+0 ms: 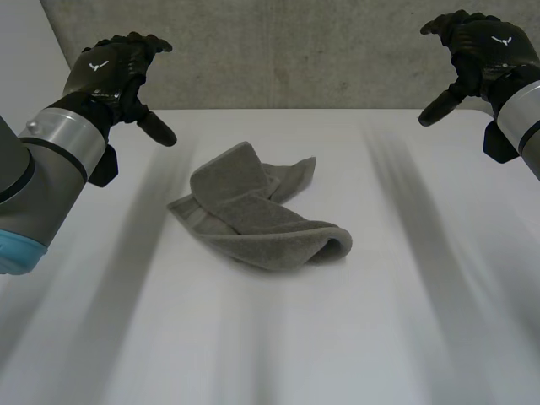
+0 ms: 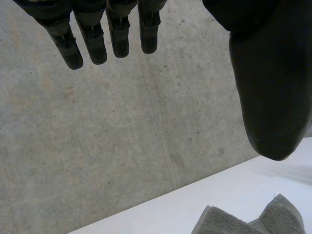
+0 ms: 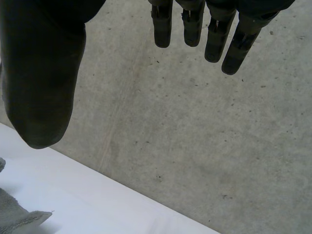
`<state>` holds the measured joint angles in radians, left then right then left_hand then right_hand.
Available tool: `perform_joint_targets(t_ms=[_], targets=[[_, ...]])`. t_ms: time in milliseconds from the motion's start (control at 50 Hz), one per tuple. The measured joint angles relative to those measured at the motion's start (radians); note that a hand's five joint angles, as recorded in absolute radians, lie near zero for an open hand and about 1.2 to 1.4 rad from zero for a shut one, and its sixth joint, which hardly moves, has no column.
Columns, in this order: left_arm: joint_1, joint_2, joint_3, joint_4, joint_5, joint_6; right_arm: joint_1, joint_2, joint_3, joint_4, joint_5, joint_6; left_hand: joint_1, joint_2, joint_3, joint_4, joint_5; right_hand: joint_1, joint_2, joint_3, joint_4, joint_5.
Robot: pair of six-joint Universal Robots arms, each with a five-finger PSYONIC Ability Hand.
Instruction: Fold the towel.
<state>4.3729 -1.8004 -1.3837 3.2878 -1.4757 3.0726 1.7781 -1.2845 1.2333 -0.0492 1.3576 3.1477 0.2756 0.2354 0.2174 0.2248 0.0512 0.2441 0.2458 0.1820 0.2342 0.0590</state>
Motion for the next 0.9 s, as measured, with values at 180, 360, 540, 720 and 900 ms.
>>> perform_joint_targets(t_ms=[180, 360, 540, 720, 900], targets=[[-0.001, 0.000, -0.002, 0.001, -0.002, 0.000, 0.000, 0.000, 0.000, -0.001, 0.000, 0.000, 0.000, 0.000, 0.000, 0.000, 0.000, 0.000, 0.000, 0.000, 0.000, 0.000], [-0.001, -0.001, -0.003, 0.002, -0.003, 0.000, 0.000, 0.001, 0.000, -0.001, 0.000, 0.000, 0.000, 0.000, 0.000, 0.000, 0.000, 0.000, 0.000, 0.000, 0.000, 0.000], [-0.002, -0.004, -0.008, 0.004, 0.002, 0.003, 0.002, 0.001, 0.001, 0.007, -0.021, -0.004, 0.000, 0.000, 0.000, 0.000, 0.000, 0.000, 0.000, 0.000, 0.000, 0.000], [-0.003, -0.051, -0.014, -0.032, 0.079, 0.062, 0.001, 0.022, 0.061, 0.174, -0.201, -0.018, 0.000, 0.000, 0.000, 0.000, 0.000, 0.000, 0.000, 0.000, 0.000, 0.000], [-0.016, -0.184, -0.015, -0.183, 0.250, 0.259, -0.004, 0.038, 0.318, 0.048, -0.240, -0.005, 0.000, 0.000, 0.000, 0.000, 0.000, 0.000, 0.000, 0.000, 0.000, 0.000]])
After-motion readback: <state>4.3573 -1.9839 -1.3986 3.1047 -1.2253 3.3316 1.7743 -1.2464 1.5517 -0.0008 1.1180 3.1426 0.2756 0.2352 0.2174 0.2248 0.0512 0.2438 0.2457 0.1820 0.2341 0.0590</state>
